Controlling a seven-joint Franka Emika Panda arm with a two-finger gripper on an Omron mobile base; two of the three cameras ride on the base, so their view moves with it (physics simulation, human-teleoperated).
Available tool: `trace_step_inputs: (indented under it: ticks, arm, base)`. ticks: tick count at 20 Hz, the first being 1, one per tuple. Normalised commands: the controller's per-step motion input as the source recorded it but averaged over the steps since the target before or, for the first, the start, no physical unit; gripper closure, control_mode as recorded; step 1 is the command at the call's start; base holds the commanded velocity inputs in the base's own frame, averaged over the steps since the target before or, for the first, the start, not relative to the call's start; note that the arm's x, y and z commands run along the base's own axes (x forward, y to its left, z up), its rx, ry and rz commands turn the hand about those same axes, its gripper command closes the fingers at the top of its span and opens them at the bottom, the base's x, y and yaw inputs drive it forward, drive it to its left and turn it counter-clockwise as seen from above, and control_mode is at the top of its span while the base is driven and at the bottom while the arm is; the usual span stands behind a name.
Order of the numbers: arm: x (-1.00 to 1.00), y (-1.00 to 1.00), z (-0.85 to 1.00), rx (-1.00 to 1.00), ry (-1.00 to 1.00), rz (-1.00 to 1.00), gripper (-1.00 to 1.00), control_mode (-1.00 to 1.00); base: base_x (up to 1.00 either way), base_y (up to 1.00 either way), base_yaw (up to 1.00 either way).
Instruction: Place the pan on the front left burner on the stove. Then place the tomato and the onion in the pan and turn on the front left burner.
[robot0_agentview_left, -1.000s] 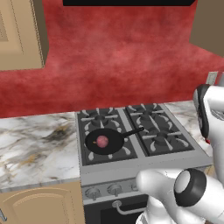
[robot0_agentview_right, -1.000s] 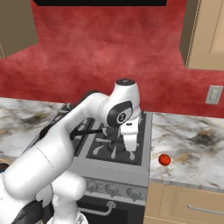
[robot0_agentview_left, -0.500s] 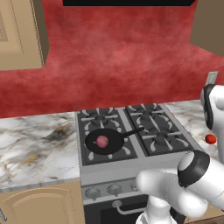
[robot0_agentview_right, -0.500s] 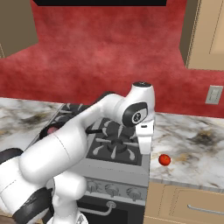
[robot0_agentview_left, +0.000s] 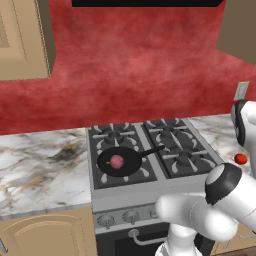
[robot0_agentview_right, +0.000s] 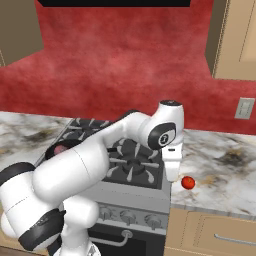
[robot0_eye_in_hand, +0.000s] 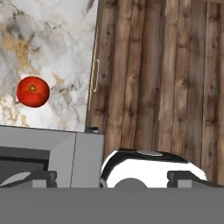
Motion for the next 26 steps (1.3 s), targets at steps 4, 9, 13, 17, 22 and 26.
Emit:
trace_step_inputs:
  ticks: [4,9,13,17,22,26]
  arm:
    - [0.00,-0.03,-0.31,0.00,0.00,0.02,-1.00,-1.00]
    - [0.00,-0.04,-0.18,0.00,0.00,0.02,-1.00,-1.00]
    - [0.00,-0.03,-0.12,0.00,-0.01,0.02,-1.00,-1.00]
    - [0.04,0.00,-0.09,0.00,-0.01,0.03,-1.00,-1.00]
    - [0.12,0.00,-0.08,0.00,-0.01,0.04,-1.00,-1.00]
    - [0.14,0.00,-0.09,0.00,-0.02,0.04,-1.00,-1.00]
  base:
    - [0.00,0.00,0.00]
    - [0.00,0.00,0.00]
    - [0.00,0.00,0.00]
    - [0.00,0.00,0.00]
    - [0.00,0.00,0.00]
    - [0.00,0.00,0.00]
